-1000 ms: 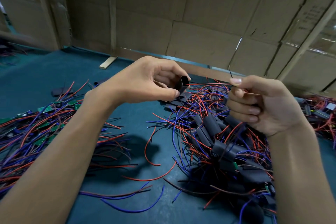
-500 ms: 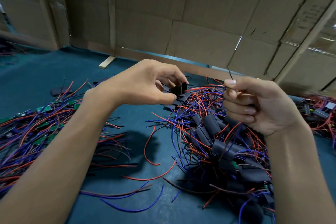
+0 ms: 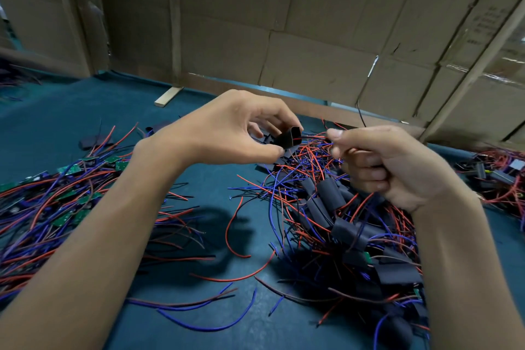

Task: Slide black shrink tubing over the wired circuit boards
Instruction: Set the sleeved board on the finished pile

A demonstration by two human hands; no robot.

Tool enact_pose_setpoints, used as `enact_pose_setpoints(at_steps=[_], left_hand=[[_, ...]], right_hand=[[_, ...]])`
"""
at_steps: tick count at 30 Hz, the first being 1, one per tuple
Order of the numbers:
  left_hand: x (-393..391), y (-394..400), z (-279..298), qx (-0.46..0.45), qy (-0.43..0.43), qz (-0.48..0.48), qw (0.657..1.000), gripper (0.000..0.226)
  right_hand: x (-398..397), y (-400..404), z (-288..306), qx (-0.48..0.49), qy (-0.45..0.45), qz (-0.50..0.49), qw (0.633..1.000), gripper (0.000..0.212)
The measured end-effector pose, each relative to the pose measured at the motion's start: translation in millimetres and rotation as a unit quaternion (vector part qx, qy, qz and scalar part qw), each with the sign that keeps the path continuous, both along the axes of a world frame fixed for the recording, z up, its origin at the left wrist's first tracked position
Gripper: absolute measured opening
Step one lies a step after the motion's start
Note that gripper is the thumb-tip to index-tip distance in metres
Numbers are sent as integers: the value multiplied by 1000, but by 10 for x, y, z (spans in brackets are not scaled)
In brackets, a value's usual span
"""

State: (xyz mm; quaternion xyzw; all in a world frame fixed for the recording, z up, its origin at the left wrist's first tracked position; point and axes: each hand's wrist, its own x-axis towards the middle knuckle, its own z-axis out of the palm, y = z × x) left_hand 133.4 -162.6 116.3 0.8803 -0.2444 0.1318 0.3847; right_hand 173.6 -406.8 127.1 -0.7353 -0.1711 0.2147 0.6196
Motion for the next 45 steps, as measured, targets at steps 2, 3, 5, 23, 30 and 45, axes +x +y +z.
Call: enact_pose_setpoints(at_steps=[2, 3, 5, 23, 30, 45], left_hand=[[11, -37, -14, 21, -9, -3, 1000, 32], [15, -57, -21, 31, -15, -4, 999, 32], [34, -92, -44, 67, -40, 12, 997, 32], [101, 25, -70, 30, -95, 53, 994, 27], [43, 133, -21, 44, -78, 39, 995, 35], [66, 24, -44, 53, -45, 22, 997, 35]], right_hand=[[-12, 79, -33, -28, -17, -20, 999, 28], [-15, 115, -53, -29, -24, -31, 999, 29], [-24, 186, -91, -38, -43, -58, 997, 28], [-1, 219, -120, 58, 67, -30, 996, 18], [28, 193, -163, 48, -15, -8, 999, 12], [82, 163, -184, -13, -78, -21, 997, 31]])
